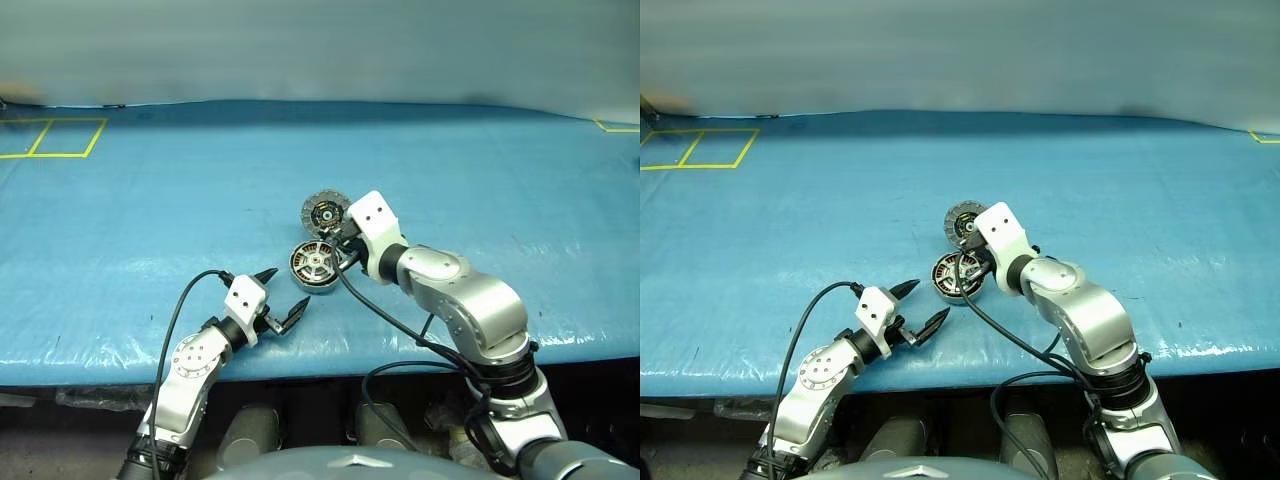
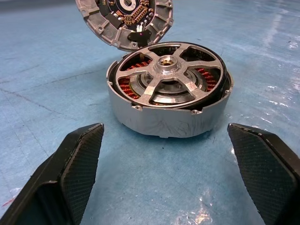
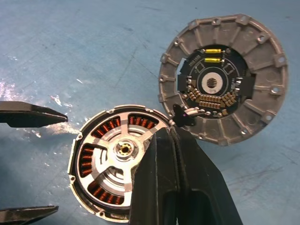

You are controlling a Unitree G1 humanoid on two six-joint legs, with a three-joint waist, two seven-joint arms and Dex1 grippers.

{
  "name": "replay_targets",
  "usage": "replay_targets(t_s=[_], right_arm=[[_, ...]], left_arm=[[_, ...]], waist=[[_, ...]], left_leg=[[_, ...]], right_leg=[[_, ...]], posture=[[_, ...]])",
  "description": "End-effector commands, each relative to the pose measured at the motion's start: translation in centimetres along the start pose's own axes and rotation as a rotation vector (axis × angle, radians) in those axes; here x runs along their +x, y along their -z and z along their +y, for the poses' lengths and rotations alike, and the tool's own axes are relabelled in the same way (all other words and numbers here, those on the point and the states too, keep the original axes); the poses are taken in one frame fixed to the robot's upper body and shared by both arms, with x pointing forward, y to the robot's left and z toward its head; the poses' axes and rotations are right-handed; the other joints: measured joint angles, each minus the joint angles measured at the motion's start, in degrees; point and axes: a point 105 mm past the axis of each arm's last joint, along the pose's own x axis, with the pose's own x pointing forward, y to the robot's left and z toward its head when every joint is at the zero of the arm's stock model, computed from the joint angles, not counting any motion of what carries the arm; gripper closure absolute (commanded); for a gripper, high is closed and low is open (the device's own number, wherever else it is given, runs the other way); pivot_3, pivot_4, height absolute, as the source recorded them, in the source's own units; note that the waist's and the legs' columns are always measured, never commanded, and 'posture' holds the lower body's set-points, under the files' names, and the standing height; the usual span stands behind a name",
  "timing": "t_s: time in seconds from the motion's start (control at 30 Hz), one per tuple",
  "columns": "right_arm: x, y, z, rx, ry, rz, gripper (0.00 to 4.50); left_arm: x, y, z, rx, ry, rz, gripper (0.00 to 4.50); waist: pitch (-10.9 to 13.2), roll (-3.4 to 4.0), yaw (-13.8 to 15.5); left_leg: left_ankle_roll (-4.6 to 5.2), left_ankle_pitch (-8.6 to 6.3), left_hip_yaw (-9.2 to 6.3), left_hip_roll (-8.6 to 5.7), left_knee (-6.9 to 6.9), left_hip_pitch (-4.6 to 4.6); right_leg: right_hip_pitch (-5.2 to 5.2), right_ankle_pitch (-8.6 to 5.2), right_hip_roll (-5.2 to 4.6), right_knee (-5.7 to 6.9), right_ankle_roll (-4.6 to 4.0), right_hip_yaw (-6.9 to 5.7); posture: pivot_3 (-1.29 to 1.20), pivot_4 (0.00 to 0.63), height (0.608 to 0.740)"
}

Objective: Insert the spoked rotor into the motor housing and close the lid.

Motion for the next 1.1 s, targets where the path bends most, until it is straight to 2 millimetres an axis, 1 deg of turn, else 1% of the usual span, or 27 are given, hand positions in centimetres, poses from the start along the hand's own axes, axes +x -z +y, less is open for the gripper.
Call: replay_targets(t_s=[0.03,0.27,0.4,0.73,0.87,0.97,1.1], right_arm=[[0.5,0.1,0.7,0.004,-0.002,-0.02,4.47],[0.8,1.9,1.1,0.026,-0.017,0.03,4.47],[0.6,2.5,0.9,0.028,-0.012,0.049,4.47],[0.3,3.9,0.5,0.032,0.001,0.094,4.47],[0.2,3.2,0.5,0.031,0.003,0.065,4.47],[0.2,1.6,0.3,0.043,0.011,0.002,4.47],[0.5,0.7,0.3,0.045,0.016,-0.034,4.47]], left_arm=[[0.1,-1.1,0.0,0.028,0.006,-0.039,0.0],[0.2,-1.2,0.0,0.027,0.004,-0.042,0.0],[0.2,-1.2,0.0,0.025,0.003,-0.043,0.0],[0.1,-1.2,0.0,0.025,0.003,-0.039,0.0],[0.0,-1.1,-0.1,0.023,0.004,-0.037,0.0],[0.0,-1.1,-0.1,0.023,0.005,-0.036,0.0],[0.0,-1.1,-0.1,0.021,0.006,-0.037,0.0]], waist=[[0.0,0.0,0.0],[0.0,0.0,-0.1],[0.0,0.0,-0.1],[0.0,0.0,-0.1],[0.0,0.0,-0.1],[0.0,0.0,-0.1],[0.0,0.0,-0.1]], left_leg=[[0.0,0.0,0.0,0.0,0.0,0.0],[-0.18,0.1,0.0,0.0,-0.02,0.0],[-0.03,0.02,0.0,0.0,-0.02,0.0],[-0.03,0.02,0.0,0.01,-0.02,0.0],[-0.03,0.02,0.0,0.0,-0.01,0.0],[-0.03,0.02,0.0,0.01,-0.01,0.0],[-0.04,0.02,0.0,0.01,-0.01,0.0]], right_leg=[[-0.01,0.0,0.01,0.0,0.0,0.0],[-0.02,0.0,0.03,0.02,0.0,0.01],[-0.02,0.0,0.03,0.03,0.0,0.0],[-0.02,0.0,0.03,0.03,0.0,-0.01],[-0.01,0.0,0.03,0.03,0.0,-0.01],[-0.02,0.0,0.03,0.03,0.0,0.0],[-0.02,0.0,0.04,0.04,0.0,0.0]], posture=[[0.0,0.15,0.74],[0.0,0.15,0.74],[0.0,0.15,0.74],[0.0,0.15,0.74],[0.0,0.15,0.74],[0.0,0.15,0.74],[0.0,0.15,0.74]])
